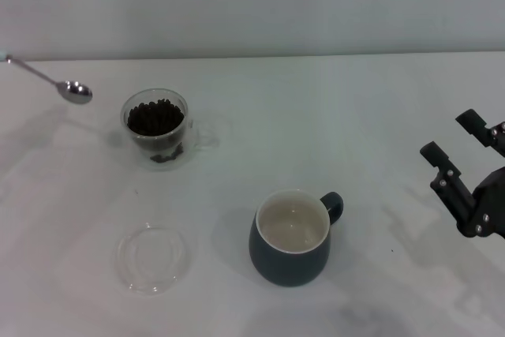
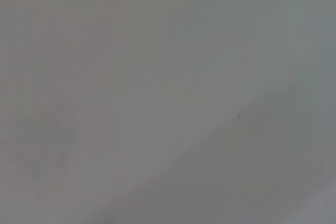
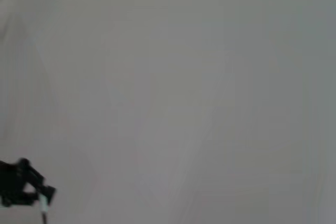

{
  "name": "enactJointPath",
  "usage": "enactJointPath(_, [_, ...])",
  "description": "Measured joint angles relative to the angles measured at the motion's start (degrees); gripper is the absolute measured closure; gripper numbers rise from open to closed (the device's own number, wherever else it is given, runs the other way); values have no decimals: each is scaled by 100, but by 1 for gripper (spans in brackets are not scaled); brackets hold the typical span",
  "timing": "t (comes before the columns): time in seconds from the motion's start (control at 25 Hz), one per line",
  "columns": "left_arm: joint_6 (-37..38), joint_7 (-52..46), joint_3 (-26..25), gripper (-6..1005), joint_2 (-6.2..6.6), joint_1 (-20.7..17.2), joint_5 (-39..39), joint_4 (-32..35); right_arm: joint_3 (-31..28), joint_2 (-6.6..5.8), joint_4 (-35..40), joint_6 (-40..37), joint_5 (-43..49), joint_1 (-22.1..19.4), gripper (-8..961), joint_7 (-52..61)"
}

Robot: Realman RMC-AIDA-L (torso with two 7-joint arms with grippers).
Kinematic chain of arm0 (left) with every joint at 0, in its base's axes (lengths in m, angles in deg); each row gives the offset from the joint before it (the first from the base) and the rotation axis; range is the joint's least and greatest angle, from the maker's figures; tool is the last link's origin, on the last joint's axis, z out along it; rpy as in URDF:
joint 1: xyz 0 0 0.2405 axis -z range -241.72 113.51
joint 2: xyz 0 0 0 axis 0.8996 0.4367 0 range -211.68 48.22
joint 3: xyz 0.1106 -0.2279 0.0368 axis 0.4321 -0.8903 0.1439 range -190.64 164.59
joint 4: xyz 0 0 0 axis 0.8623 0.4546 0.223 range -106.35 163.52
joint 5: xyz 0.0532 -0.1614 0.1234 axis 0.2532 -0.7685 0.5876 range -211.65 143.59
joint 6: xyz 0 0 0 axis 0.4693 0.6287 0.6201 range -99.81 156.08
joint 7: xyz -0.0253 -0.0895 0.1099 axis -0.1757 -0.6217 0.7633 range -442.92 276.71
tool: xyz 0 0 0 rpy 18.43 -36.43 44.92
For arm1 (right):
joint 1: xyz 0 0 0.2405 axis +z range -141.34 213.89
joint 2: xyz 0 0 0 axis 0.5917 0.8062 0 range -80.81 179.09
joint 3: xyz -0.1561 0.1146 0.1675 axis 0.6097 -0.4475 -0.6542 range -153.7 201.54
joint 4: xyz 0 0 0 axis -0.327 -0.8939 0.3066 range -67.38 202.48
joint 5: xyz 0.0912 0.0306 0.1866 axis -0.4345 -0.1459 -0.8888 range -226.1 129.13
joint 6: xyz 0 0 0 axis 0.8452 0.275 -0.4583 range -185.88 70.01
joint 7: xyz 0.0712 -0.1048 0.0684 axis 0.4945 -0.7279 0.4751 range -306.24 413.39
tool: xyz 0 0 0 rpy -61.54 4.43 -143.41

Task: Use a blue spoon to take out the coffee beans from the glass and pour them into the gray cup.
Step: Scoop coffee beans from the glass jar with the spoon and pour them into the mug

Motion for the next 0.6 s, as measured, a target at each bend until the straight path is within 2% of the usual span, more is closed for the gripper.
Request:
enactJointPath(0.28, [-393,-133,1,868,72,270,214,169,135,0,7,-231,0,0,455,-18])
enactJointPath(0.6, [-700,-144,1,867,70,537,581,212,139,-7,74,-273,0,0,455,-18])
